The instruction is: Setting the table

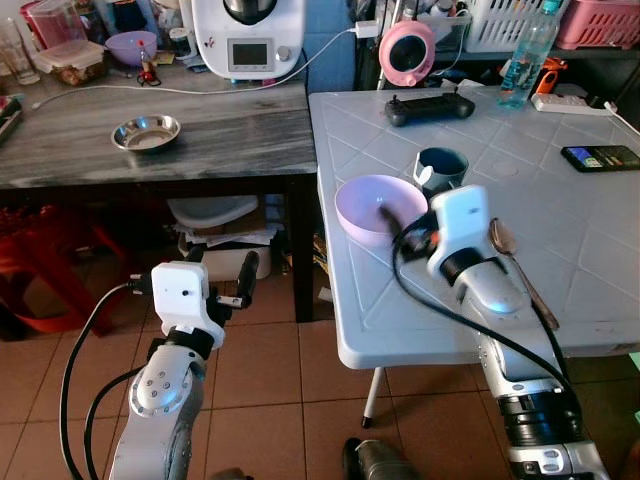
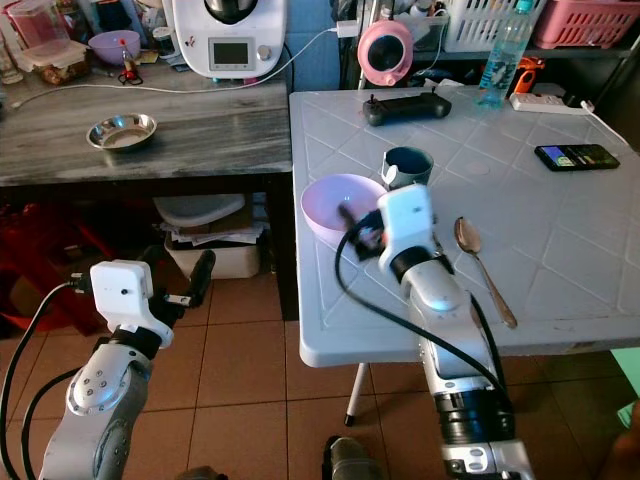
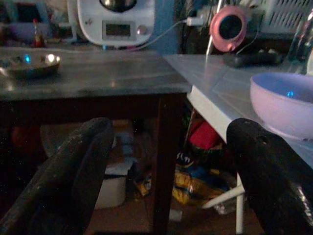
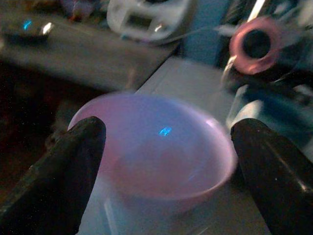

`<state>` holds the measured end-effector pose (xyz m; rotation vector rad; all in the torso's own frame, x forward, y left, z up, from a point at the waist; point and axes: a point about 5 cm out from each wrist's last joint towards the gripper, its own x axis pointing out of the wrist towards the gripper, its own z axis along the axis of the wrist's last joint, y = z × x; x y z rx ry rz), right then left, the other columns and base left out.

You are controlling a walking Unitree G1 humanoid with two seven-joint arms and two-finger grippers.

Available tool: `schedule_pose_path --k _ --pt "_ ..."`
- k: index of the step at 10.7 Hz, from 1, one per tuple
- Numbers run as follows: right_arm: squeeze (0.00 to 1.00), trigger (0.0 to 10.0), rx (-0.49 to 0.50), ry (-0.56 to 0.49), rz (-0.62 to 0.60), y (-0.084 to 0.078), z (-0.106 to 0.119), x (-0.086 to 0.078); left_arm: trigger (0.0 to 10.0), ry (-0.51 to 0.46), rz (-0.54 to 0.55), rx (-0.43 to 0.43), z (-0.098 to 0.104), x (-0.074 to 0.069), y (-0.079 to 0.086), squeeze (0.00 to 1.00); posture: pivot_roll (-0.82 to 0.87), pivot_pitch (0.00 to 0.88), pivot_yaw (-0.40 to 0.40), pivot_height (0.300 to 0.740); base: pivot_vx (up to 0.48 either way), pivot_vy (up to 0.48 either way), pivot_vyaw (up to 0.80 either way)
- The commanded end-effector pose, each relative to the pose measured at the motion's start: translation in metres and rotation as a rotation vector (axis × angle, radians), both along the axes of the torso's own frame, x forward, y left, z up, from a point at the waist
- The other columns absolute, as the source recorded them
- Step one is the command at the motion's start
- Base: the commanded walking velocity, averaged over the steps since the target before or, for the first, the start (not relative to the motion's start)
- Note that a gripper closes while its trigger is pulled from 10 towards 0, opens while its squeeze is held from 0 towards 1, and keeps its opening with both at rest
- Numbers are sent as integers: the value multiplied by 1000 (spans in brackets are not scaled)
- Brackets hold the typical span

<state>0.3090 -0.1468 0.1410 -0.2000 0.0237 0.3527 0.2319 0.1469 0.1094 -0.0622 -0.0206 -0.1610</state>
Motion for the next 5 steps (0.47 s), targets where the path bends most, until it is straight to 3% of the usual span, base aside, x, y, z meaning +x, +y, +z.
schedule_pose_path --k 1,5 --pt "0 10000 -36 20 51 6 0 1 10000 14 19 5 0 -1 2 0 13 46 27 740 0 0 0" --pt "0 10000 -143 -3 181 13 13 4 10000 54 27 5 -5 -3 3 0 8 56 31 740 0 0 0"
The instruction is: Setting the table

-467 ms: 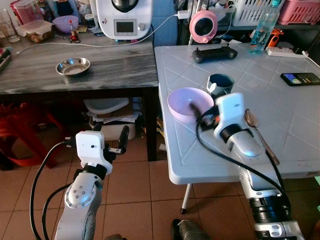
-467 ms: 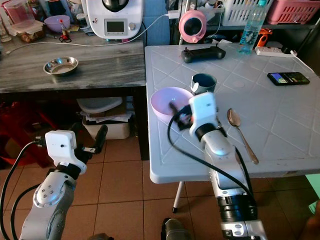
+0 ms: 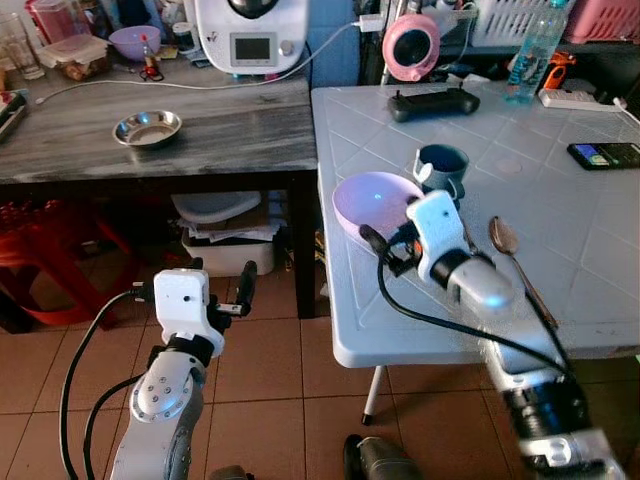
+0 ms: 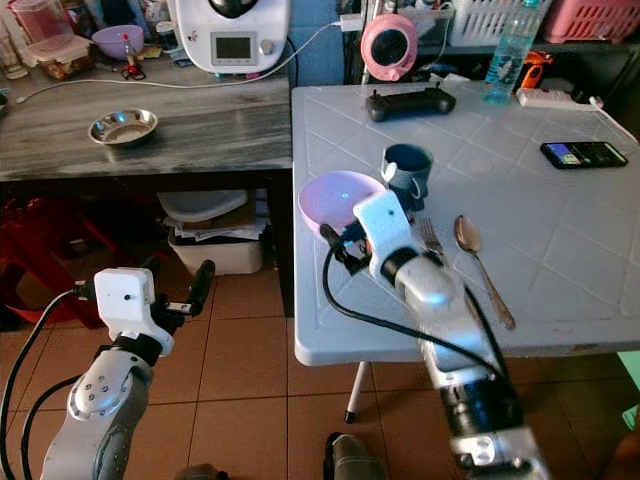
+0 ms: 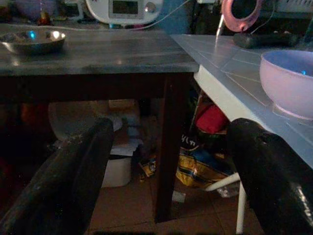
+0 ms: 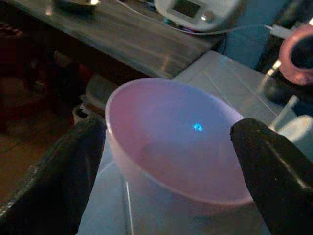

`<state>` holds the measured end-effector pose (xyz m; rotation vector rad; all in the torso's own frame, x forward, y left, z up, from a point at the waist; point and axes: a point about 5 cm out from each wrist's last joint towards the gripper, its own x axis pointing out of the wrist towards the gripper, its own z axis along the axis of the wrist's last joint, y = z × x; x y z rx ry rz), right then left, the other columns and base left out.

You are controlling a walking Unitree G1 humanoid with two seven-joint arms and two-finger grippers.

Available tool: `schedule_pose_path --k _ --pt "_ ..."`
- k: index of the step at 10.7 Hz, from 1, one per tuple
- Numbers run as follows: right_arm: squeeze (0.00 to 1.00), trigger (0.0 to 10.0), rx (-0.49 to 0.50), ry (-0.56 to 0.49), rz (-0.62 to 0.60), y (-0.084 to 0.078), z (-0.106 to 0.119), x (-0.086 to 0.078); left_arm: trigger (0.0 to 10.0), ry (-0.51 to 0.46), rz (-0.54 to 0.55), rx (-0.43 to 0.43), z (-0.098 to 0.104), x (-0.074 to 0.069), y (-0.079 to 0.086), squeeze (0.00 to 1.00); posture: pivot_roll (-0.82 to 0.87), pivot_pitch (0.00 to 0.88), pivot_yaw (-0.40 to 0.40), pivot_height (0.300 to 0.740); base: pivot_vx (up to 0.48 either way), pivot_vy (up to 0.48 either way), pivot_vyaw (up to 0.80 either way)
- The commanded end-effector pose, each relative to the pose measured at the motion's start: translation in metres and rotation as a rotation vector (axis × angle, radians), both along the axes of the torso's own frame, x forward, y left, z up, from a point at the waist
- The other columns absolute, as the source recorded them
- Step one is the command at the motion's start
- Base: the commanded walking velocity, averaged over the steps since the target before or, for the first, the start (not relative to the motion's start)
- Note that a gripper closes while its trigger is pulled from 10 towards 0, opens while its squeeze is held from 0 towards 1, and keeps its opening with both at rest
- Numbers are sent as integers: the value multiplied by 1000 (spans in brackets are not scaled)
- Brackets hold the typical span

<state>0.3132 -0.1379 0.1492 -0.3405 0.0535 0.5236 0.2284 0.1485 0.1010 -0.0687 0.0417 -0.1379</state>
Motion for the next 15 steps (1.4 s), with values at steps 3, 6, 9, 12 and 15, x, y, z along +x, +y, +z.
schedule_pose_path --k 3,6,9,12,15 --pt "0 10000 -64 -1 177 11 17 6 10000 37 6 1 -2 -1 0 0 5 69 31 740 0 0 0" --pt "0 10000 -157 25 275 9 21 16 10000 64 2 -7 -5 -4 -1 0 7 86 27 740 0 0 0" --pt "0 10000 -224 52 299 2 22 24 10000 96 -13 -12 -9 -8 -3 0 6 100 32 740 0 0 0" --pt "0 10000 -240 58 314 3 21 25 10000 100 -15 -11 -9 -9 -3 0 14 114 32 740 0 0 0" --pt "0 3765 -310 107 326 -1 13 31 10000 117 -17 -9 -9 -12 -2 0 16 124 32 740 0 0 0"
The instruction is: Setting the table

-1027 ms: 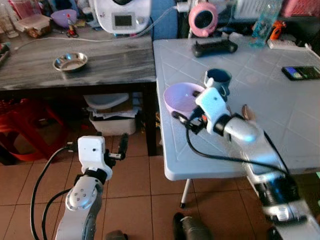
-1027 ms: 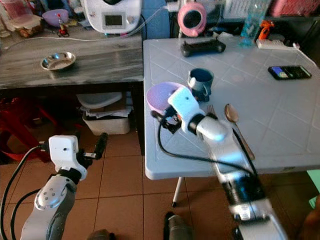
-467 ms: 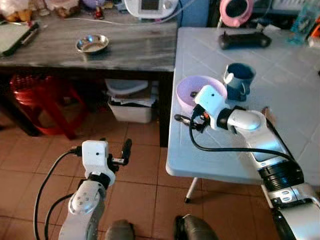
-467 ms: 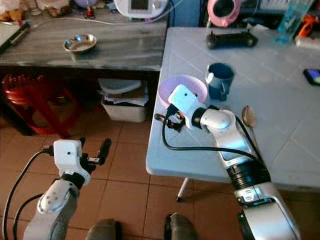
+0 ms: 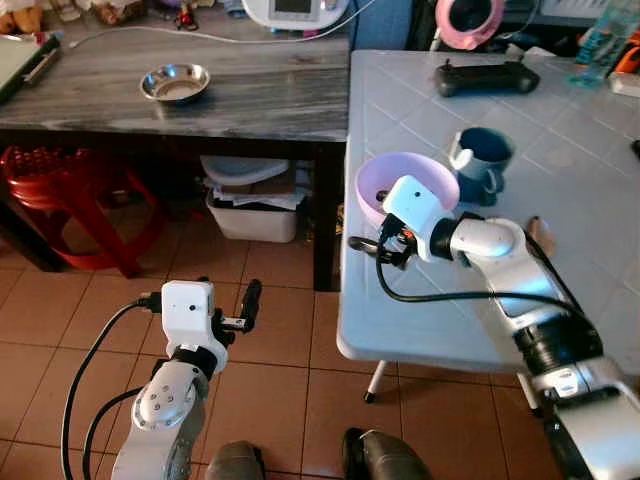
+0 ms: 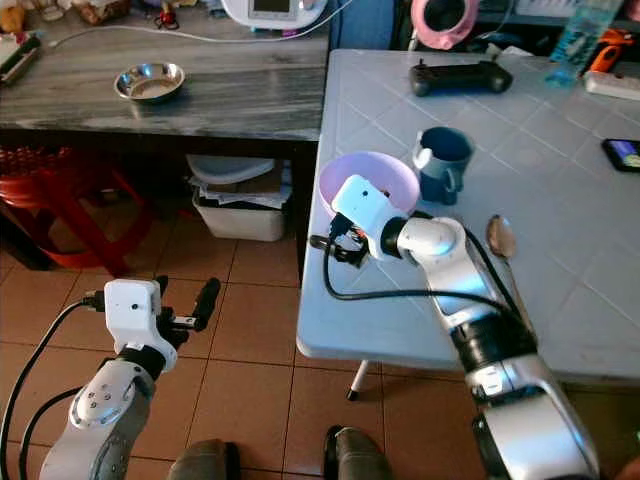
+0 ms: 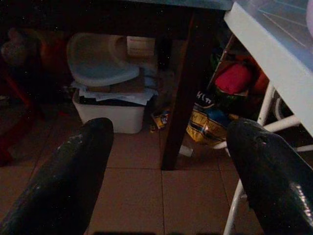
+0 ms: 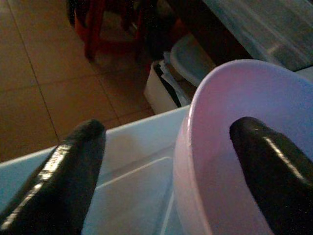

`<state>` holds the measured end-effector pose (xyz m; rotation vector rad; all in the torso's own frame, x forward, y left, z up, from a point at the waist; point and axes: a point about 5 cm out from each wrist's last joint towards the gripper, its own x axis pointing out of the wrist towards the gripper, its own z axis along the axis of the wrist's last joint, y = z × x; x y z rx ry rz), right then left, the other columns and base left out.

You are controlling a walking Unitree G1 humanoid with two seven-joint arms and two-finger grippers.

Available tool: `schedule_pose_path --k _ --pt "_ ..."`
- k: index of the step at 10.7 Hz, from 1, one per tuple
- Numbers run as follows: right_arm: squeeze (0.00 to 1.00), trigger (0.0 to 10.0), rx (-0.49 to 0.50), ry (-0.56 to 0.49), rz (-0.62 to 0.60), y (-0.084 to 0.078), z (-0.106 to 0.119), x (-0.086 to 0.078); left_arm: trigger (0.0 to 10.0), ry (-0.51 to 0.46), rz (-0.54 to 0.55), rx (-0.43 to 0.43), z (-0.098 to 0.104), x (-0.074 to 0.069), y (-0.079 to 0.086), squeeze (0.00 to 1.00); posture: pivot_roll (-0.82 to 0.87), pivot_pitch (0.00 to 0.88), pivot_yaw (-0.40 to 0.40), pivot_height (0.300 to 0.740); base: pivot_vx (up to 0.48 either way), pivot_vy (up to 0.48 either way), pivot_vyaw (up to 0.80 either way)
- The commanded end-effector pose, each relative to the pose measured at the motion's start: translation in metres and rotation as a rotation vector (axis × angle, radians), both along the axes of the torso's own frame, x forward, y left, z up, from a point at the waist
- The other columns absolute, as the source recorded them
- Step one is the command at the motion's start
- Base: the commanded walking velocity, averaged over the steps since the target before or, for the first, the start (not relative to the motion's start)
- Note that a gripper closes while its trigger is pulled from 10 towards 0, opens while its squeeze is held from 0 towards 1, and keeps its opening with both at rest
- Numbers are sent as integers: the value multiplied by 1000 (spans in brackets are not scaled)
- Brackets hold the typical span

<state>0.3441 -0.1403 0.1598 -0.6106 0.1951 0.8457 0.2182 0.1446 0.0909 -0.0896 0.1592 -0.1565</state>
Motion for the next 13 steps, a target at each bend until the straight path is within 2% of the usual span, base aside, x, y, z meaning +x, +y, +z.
schedule_pose_path --k 1,3,6,9,10,13 --pt "0 0 -37 16 29 -1 -1 0 10000 8 4 6 1 -2 2 0 18 128 33 740 0 0 0" --pt "0 0 -105 20 64 -2 -6 -1 10000 21 0 11 0 -3 2 0 18 128 33 740 0 0 0" --pt "0 0 -172 15 31 -10 -9 -2 10000 35 -5 12 -1 -4 1 0 18 130 32 740 0 0 0" --pt "0 0 -287 -61 41 -16 -9 -2 10000 49 -10 26 -3 -2 1 0 16 115 33 740 0 0 0" --pt "0 0 -286 -57 36 -18 -9 -4 10000 38 -22 4 -2 -1 0 0 16 111 32 740 0 0 0" --pt "0 0 -309 -53 20 -27 -15 -8 10000 -73 -228 -128 17 -7 -20 0 17 102 28 740 0 0 0"
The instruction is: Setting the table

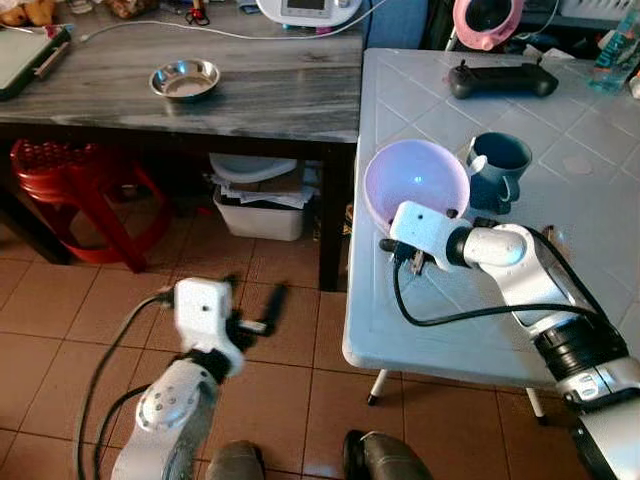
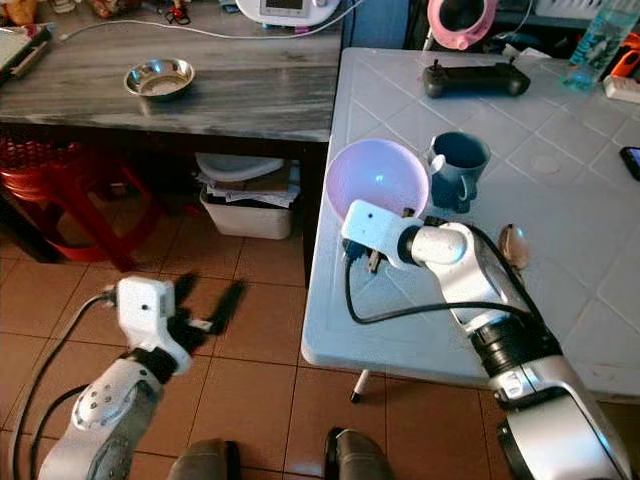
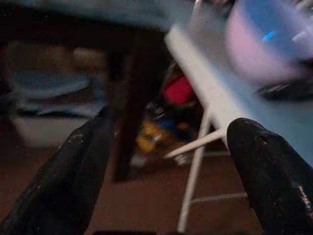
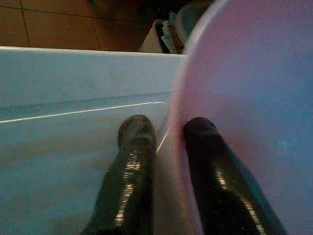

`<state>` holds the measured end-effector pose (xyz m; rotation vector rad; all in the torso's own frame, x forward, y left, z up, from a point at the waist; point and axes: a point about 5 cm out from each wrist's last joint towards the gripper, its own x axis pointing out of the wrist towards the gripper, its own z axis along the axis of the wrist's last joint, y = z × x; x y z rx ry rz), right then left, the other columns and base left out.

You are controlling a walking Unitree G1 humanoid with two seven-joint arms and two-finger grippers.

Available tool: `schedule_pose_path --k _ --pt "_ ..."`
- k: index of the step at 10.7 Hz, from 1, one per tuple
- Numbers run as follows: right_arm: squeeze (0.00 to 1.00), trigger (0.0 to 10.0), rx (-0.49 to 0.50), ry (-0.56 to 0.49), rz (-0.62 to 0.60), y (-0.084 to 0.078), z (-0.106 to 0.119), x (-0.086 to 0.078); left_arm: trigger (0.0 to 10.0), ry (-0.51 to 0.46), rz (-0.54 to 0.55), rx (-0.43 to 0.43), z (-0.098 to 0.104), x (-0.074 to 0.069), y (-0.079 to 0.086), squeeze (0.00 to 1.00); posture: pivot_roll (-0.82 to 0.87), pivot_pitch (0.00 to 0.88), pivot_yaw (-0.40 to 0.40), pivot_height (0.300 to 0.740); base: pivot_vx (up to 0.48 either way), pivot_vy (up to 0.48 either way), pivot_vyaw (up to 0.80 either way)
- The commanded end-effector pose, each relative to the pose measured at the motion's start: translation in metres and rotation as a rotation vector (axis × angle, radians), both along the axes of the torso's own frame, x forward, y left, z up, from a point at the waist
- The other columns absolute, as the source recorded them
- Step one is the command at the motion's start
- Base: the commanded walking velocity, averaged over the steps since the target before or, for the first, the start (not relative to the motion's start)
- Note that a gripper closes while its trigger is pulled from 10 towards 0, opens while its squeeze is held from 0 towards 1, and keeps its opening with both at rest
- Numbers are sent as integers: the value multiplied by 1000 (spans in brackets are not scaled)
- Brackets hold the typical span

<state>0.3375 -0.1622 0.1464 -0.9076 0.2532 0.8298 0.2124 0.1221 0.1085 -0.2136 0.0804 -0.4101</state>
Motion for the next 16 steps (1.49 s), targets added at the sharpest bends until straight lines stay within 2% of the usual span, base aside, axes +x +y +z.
schedule_pose_path --k 1,3,4,5,8,9,10,11,12,13,14,16 --pt "0 0 -23 18 -18 -7 -4 -3 10000 -21 -14 -12 4 -2 1 0 17 100 26 740 0 0 0" --pt "0 0 -8 30 -37 -8 -7 -2 10000 -32 -51 -33 5 0 0 0 15 83 22 740 0 0 0" --pt "0 0 45 50 -79 -11 -10 -4 10000 -32 -53 -27 2 1 1 0 14 55 14 740 0 0 0" --pt "0 0 33 32 -70 -12 -9 -5 10000 -27 -41 -10 0 4 3 0 14 50 12 740 0 0 0" --pt "0 0 88 -57 -88 -9 -5 -9 10000 20 69 65 -10 15 9 0 1 36 16 740 0 0 0" --pt "0 0 138 -116 -108 -4 -1 -10 10000 -1 123 71 -8 18 16 0 -2 34 20 740 0 0 0" --pt "0 39 300 -246 -109 13 15 -14 10000 -14 193 103 -7 24 26 0 -2 36 21 740 0 480 0" --pt "0 4745 411 -299 -124 23 23 -19 10000 -27 244 120 -6 27 32 0 -1 33 20 740 0 480 0" --pt "0 10000 523 -346 -154 32 28 -26 10000 -57 272 177 -3 31 35 0 1 31 15 740 0 480 0" --pt "0 10000 625 -360 -239 33 24 -31 10000 -109 270 224 4 36 32 0 7 30 8 740 0 480 0" --pt "0 10000 678 -359 -283 33 18 -36 10000 -130 287 228 9 39 33 0 10 31 8 740 0 480 0" --pt "0 10000 713 -346 -293 37 15 -41 10000 -134 293 262 8 38 35 0 7 33 13 740 0 478 0"
